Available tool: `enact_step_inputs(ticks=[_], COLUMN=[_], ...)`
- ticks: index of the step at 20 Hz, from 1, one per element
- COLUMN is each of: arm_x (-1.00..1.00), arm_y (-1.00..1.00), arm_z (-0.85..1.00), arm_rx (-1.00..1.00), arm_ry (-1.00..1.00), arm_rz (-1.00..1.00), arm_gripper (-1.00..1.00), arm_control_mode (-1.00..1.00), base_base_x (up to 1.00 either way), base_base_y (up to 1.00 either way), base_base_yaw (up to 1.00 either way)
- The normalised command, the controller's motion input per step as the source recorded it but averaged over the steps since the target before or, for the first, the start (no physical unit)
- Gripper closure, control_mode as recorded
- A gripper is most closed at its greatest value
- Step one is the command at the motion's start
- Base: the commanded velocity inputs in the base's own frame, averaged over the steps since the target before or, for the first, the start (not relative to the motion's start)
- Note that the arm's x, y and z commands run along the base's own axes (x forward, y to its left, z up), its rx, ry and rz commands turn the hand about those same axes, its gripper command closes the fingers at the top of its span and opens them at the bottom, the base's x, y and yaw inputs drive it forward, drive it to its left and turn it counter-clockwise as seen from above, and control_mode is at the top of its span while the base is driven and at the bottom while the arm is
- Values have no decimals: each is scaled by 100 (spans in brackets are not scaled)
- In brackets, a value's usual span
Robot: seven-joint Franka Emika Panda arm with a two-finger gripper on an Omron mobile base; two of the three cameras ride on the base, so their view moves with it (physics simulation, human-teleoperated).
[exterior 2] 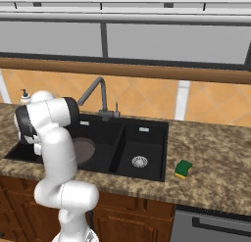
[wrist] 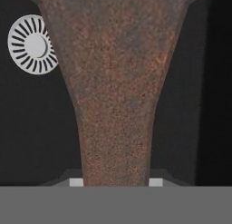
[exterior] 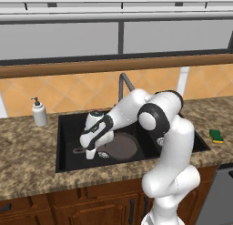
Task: Pick the pan and sponge and place them into the sink. Then turn on the water.
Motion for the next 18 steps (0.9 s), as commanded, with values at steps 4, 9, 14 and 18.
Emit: enact_step_inputs(ticks=[4,9,14,18], arm_x=[17,14,8,7], arm_y=[1,2,13,12], arm_z=[-21,-24,-28,-27], arm_rx=[0,0,0,-2], arm_ry=[0,0,0,0], arm_rz=[-8,-4,-6,-6], arm_gripper=[100,100,100,100], arm_control_mode=[-100,-100,-100,-100], base_base_x=[0,0,0,0], base_base_y=[0,0,0,0], base_base_yaw=[0,0,0,0])
